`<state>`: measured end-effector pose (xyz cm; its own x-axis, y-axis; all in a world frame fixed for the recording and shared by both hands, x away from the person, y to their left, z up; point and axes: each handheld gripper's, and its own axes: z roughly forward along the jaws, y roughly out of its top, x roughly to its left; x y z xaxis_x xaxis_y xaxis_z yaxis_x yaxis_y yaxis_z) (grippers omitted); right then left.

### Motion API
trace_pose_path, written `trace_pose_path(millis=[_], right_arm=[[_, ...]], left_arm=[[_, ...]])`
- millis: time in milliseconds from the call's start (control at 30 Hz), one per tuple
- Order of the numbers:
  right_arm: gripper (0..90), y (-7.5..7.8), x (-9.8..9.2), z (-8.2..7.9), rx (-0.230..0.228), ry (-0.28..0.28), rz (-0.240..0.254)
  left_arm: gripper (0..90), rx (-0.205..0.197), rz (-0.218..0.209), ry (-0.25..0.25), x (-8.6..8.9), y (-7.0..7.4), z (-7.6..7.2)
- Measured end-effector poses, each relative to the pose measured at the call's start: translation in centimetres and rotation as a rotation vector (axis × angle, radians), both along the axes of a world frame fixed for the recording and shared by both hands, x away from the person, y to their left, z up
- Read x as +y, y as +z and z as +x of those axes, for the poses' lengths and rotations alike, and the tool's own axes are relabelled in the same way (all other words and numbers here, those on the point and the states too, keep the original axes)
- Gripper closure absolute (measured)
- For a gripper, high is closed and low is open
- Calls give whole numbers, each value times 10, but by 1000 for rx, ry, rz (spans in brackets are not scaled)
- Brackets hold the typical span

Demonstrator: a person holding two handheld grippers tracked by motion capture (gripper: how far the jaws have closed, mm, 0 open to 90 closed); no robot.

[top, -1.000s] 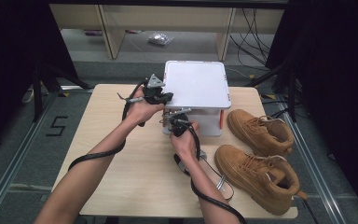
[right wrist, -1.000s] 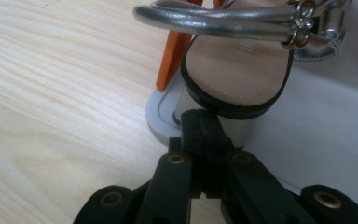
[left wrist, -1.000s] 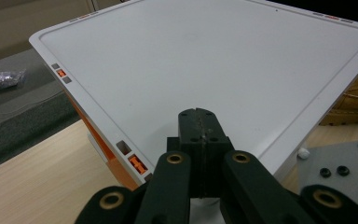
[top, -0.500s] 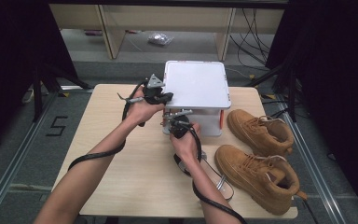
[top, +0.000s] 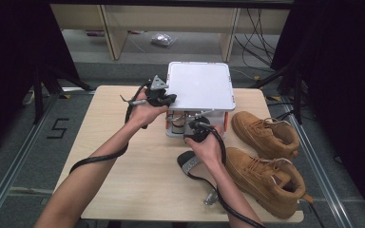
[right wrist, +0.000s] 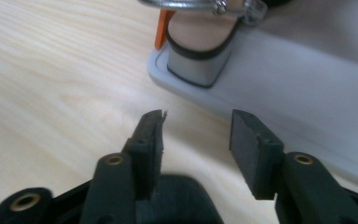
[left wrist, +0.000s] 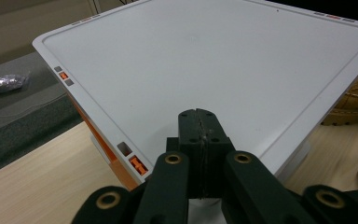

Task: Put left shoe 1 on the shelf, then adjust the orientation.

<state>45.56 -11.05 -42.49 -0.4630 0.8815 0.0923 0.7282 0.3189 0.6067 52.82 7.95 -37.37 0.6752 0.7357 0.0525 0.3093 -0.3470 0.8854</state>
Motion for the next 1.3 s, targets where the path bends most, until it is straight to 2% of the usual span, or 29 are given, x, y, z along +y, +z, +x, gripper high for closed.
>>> trace_pose_path(millis=[67,133,200,333,367,433,500,533,600,633,667,767,800,833,867,900,933,1133,1200,1233,1267,1300], right_arm=[[521,3,-8,-4,15,8,-5],[504,6,-15,-8,29,10,-4],[489,9,-22,-12,54,21,-17],[468,14,-32,-16,73,42,-43],[468,19,-38,-17,100,38,-41],[463,27,-44,-16,108,49,-54],[461,29,-47,-14,111,60,-66],[460,33,-48,-14,140,35,-80],[453,39,-54,-14,173,62,-152],[453,39,-54,-14,173,62,-152],[446,40,-59,-19,179,97,-142],[441,38,-64,-26,201,122,-118],[440,34,-67,-34,216,113,-108],[440,34,-67,-34,216,113,-108],[440,32,-69,-36,205,135,-116],[437,26,-72,-43,220,152,-107],[436,24,-73,-46,229,152,-94],[426,13,-76,-58,250,154,-88],[418,8,-78,-60,254,153,-81],[404,5,-79,-63,259,148,-83],[400,5,-79,-65,279,129,-84],[400,5,-79,-65,279,129,-84]], left_arm=[[824,-11,-35,4,1,1,-1],[793,-21,-44,7,3,3,-4],[750,-28,-51,11,6,5,-6],[650,-38,-51,14,9,8,-8],[618,-53,-50,22,9,9,-8],[582,-55,-49,17,9,10,-8],[582,-51,-57,15,7,10,-8],[582,-47,-55,10,6,10,-8],[593,-38,-52,9,3,6,-8],[598,-38,-52,9,3,6,-8],[604,-35,-52,6,2,5,-8],[632,-34,-59,5,1,3,-8],[637,-33,-56,3,0,2,-8],[643,-33,-56,3,0,2,-8],[643,-33,-53,4,0,1,-7],[654,-30,-54,8,-1,0,-7],[658,-30,-54,8,-1,0,-7],[685,-26,-58,19,-4,-2,-2],[701,-23,-42,16,-5,-4,-1],[709,-22,-58,20,-7,-6,-1],[714,-22,-57,22,-8,-6,-1],[720,-22,-57,22,-8,-6,-1]])
